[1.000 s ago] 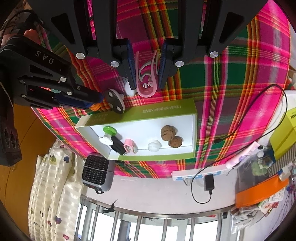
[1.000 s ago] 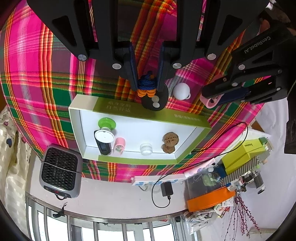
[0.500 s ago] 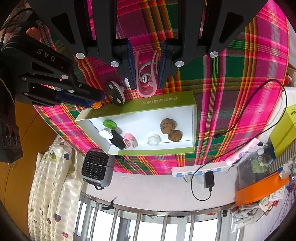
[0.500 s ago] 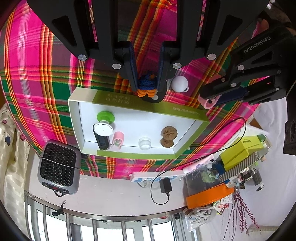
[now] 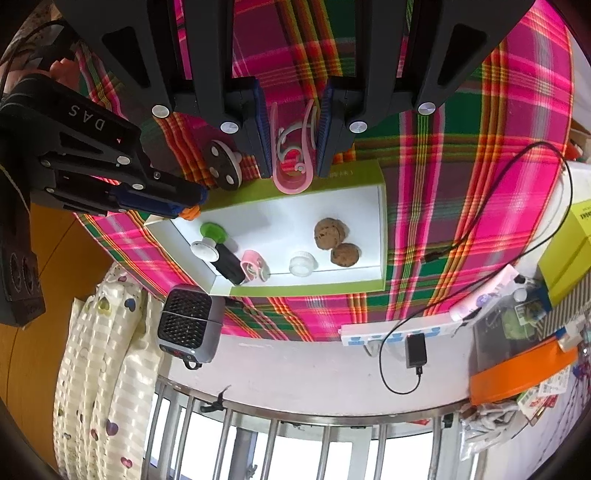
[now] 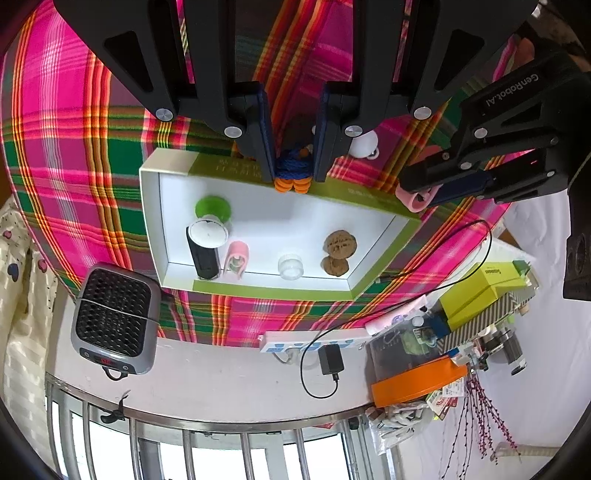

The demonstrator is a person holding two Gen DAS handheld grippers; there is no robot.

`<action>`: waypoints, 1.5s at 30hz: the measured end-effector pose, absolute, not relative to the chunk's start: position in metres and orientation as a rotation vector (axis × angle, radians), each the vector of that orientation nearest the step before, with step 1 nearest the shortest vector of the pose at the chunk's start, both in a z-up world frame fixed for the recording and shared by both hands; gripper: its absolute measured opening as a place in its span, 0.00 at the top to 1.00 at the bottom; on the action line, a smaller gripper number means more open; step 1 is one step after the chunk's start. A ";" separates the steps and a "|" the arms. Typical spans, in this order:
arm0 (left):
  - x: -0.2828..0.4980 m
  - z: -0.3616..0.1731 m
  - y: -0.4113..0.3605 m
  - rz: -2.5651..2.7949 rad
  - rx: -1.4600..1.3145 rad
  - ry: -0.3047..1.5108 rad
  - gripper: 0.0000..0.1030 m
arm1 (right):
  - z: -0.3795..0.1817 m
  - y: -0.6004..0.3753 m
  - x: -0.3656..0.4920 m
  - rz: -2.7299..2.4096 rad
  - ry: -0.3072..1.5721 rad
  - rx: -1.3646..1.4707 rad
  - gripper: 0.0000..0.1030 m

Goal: Organize objects
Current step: 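Carry the pink clip in the left tool and orange-blue toy in the right tool into the box, then open the right tool to drop the toy while the left tool releases the pink clip in the box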

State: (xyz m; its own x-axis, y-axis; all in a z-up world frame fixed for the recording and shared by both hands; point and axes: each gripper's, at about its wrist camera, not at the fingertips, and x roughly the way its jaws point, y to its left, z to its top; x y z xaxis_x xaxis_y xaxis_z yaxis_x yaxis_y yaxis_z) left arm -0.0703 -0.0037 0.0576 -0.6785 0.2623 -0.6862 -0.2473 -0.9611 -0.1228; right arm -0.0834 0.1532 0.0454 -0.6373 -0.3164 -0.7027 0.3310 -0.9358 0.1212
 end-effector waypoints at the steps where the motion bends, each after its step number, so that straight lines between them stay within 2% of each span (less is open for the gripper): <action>1: -0.072 0.059 -0.005 2.652 -1.087 -0.032 0.79 | 0.046 0.154 -0.085 -2.557 0.025 1.092 0.80; 22: -0.120 0.052 -0.009 2.657 -1.142 -0.071 0.79 | 0.044 0.145 -0.147 -2.527 0.018 1.138 0.80; 45: -0.158 0.028 0.002 2.637 -1.233 -0.010 0.79 | 0.021 0.125 -0.206 -2.470 0.091 1.270 0.79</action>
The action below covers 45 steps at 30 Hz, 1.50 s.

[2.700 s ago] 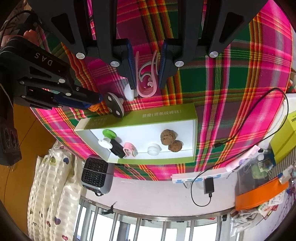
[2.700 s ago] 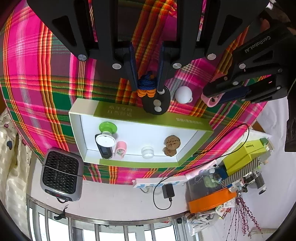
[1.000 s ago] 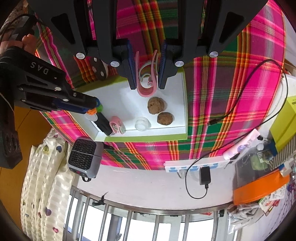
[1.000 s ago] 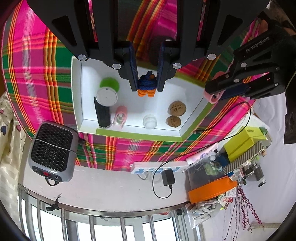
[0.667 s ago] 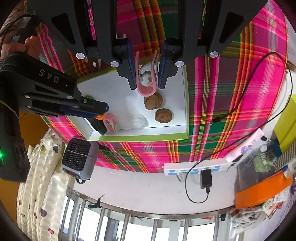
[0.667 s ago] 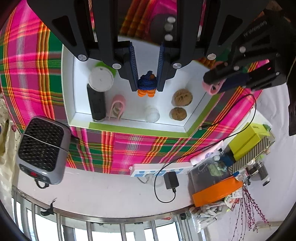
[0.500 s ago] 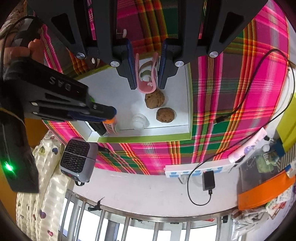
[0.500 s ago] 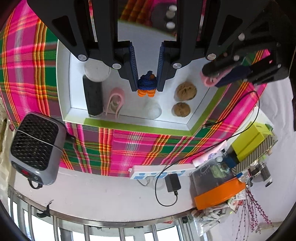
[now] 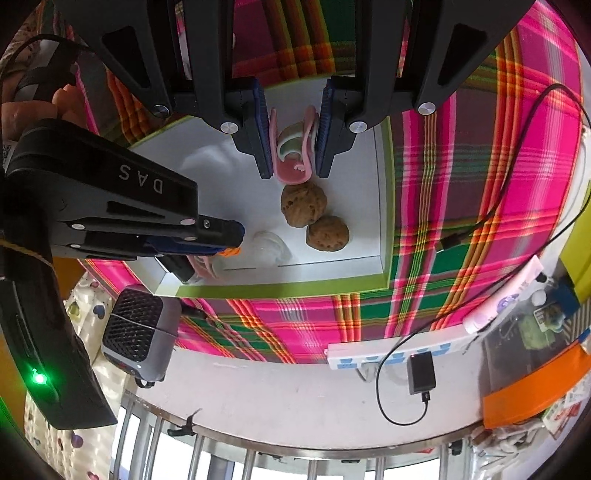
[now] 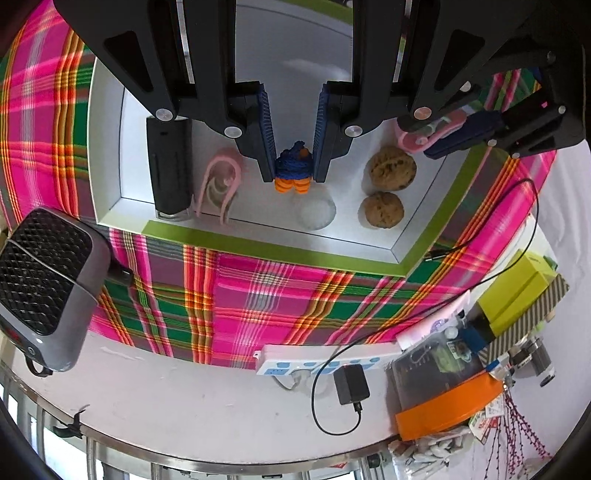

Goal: Organize objects
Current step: 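Open the right tool to drop the toy while the left tool releases the pink clip in the box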

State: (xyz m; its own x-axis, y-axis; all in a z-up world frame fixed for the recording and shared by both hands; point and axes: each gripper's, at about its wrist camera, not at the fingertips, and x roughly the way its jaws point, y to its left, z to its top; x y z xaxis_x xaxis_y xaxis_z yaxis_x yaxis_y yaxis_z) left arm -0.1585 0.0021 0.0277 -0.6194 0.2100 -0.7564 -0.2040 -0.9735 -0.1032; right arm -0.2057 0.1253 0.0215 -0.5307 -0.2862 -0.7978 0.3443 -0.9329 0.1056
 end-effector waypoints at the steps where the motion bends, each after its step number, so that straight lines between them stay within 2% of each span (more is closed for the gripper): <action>1: -0.159 0.028 0.002 2.638 -1.231 -0.009 0.79 | 0.021 0.125 -0.207 -2.469 0.095 1.274 0.79; 19: -0.160 0.025 0.007 2.656 -1.227 0.042 0.79 | 0.015 0.120 -0.213 -2.451 0.119 1.318 0.79; 22: -0.159 0.025 0.007 2.655 -1.226 0.046 0.78 | 0.016 0.121 -0.211 -2.452 0.101 1.308 0.76; 24: -0.159 0.025 0.007 2.650 -1.228 0.038 0.76 | 0.018 0.122 -0.211 -2.460 0.092 1.305 0.65; 26: -0.158 0.026 0.007 2.645 -1.228 0.030 0.74 | 0.020 0.122 -0.210 -2.465 0.086 1.298 0.62; 36: -0.148 0.033 0.000 2.645 -1.209 -0.001 0.69 | 0.034 0.130 -0.194 -2.504 0.047 1.250 0.61; 45: -0.131 0.041 -0.005 2.655 -1.174 -0.026 0.68 | 0.043 0.140 -0.175 -2.525 -0.003 1.219 0.61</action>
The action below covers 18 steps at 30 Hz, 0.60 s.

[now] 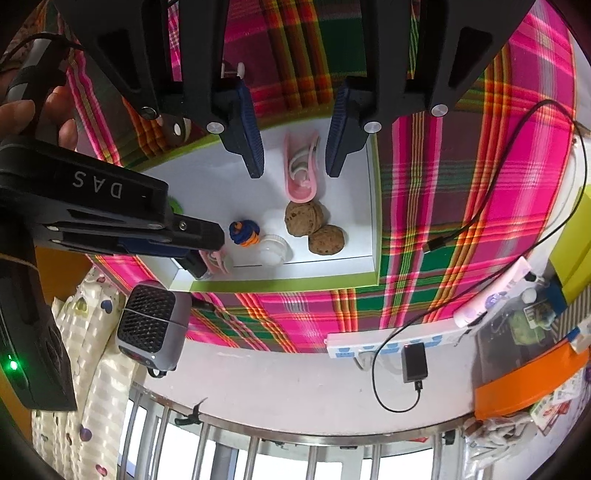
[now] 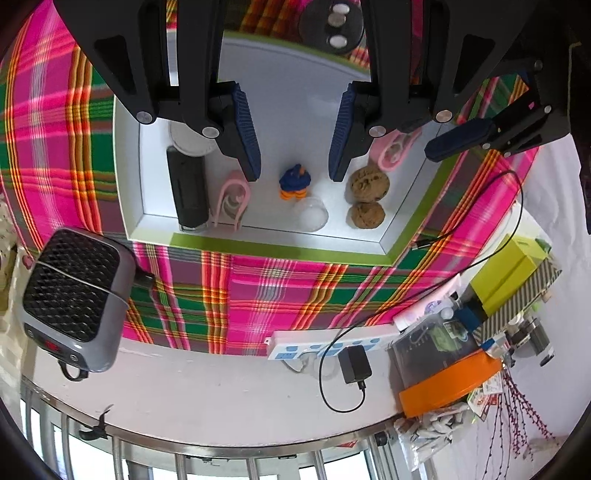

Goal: Organize objects
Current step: 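Open the right tool to drop the toy while the left tool releases the pink clip in the box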

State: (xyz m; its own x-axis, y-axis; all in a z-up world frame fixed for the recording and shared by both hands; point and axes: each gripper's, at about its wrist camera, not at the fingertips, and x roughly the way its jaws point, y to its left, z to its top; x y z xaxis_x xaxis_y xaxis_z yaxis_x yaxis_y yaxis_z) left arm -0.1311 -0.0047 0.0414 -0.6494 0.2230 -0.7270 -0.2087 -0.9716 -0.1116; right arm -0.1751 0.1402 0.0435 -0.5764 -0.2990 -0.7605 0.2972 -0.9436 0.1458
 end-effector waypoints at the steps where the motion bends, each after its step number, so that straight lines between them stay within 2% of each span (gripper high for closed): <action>1: -0.129 0.043 -0.005 2.653 -1.166 -0.028 0.68 | 0.044 0.141 -0.173 -2.528 -0.006 1.213 0.61; 18: -0.086 0.052 -0.007 2.601 -1.113 -0.077 0.66 | 0.048 0.165 -0.122 -2.540 -0.091 1.162 0.61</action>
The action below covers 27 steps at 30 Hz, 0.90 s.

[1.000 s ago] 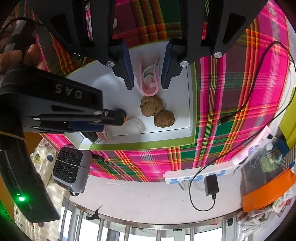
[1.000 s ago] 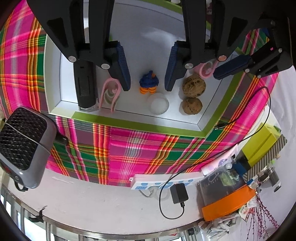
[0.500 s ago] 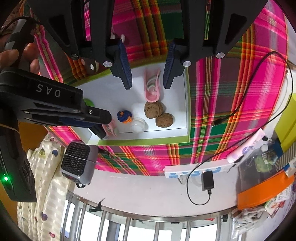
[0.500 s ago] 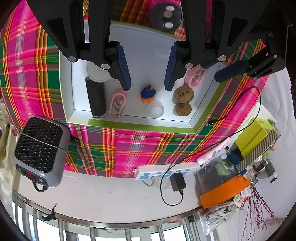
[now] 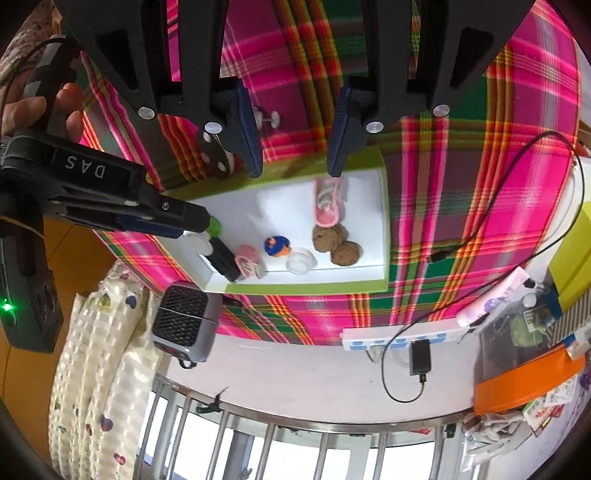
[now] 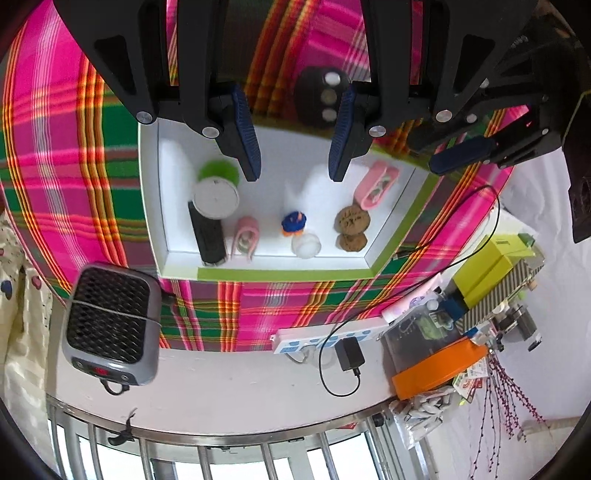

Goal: Organize objects
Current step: 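Open the right tool to drop the toy while the left tool releases the pink clip in the box, then move the left tool to the white knob while the right tool moves to the black dotted disc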

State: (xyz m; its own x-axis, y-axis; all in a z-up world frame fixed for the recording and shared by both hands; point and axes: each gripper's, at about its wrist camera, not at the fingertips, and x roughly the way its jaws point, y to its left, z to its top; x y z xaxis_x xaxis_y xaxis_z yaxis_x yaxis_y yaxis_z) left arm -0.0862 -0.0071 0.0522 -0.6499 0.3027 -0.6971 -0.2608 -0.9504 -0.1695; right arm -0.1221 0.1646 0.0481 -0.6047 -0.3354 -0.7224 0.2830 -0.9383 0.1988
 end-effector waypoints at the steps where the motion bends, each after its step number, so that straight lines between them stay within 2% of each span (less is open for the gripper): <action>1: -0.085 0.052 -0.006 2.592 -1.112 -0.078 0.66 | 0.047 0.166 -0.119 -2.544 -0.090 1.162 0.61; 9: -0.077 0.041 0.005 2.514 -1.132 -0.081 0.59 | 0.047 0.173 -0.105 -2.561 -0.093 1.153 0.61; 27: -0.083 0.017 0.012 2.508 -1.224 -0.073 0.58 | 0.039 0.181 -0.095 -2.548 -0.128 1.164 0.62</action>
